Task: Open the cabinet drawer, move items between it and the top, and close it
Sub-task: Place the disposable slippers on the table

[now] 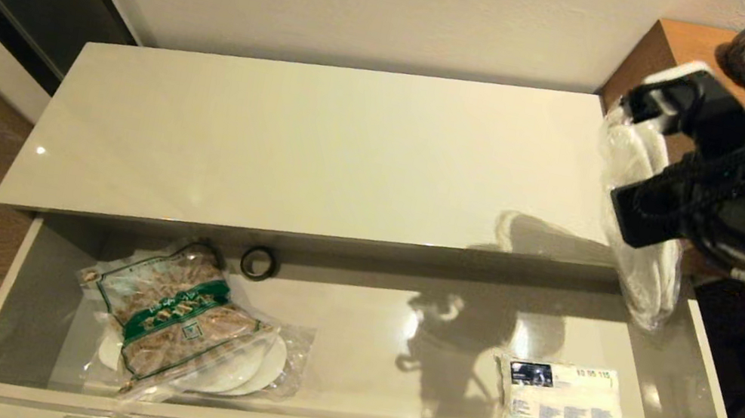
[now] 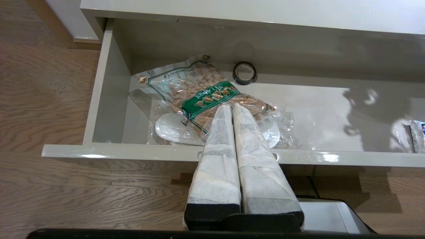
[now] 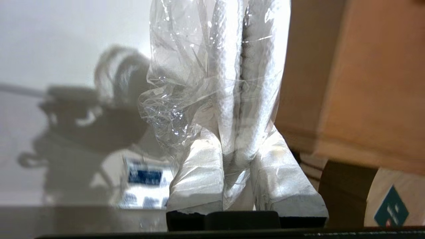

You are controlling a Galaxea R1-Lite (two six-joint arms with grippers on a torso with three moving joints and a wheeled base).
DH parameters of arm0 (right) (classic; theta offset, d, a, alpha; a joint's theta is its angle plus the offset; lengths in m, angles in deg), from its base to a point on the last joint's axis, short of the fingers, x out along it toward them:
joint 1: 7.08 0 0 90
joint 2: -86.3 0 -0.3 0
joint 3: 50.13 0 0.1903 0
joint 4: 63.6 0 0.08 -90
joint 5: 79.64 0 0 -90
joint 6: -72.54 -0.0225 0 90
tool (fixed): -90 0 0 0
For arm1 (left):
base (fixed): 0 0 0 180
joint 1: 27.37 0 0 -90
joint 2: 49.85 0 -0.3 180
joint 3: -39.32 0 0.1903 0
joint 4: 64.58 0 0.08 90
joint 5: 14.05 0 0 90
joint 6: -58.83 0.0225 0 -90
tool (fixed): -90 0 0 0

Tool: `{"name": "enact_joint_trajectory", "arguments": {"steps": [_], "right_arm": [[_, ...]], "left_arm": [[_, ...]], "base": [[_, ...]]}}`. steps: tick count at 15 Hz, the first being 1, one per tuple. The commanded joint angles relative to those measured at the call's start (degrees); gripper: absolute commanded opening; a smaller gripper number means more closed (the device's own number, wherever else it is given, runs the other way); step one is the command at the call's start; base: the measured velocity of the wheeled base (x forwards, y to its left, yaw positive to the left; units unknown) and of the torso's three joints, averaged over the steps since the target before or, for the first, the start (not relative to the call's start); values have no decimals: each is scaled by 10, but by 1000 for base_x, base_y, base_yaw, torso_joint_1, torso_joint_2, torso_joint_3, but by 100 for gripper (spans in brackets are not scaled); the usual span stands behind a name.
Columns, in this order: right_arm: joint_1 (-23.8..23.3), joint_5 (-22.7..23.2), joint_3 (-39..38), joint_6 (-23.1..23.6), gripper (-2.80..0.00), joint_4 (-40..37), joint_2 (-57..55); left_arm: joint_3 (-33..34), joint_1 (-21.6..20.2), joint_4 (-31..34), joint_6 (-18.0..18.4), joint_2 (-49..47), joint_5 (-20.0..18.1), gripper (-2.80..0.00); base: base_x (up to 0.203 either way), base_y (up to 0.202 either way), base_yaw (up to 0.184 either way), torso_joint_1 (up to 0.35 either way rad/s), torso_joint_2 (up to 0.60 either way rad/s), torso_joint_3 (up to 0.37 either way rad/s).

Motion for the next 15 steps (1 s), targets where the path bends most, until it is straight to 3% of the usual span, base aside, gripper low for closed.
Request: {"name": "enact_joint_trajectory", "arguments": {"steps": [1, 5, 8, 12, 13, 15], "right_arm": [[15, -3, 124, 1, -280, -65, -16], [4, 1, 331, 8, -280, -139, -131], [-36, 5, 341, 18, -280, -108, -197], [-56, 5, 342, 25, -280, -41, -258], [-56, 6, 341, 25, 0, -27, -266], [-56, 6, 341, 26, 0, -21, -271]], "left_arm": [[0, 0, 0, 0, -1, 0, -280], [0, 0, 0, 0, -1, 0, -280], [0, 0, 0, 0, -1, 1, -280], [0, 0, 0, 0, -1, 0, -280], [0, 0, 0, 0, -1, 0, -280], [0, 0, 0, 0, -1, 0, -280]], "base": [[0, 0, 0, 0, 0, 0], [0, 0, 0, 0, 0, 0], [0, 0, 0, 0, 0, 0], [0, 0, 0, 0, 0, 0], [0, 0, 0, 0, 0, 0], [0, 0, 0, 0, 0, 0]]}}
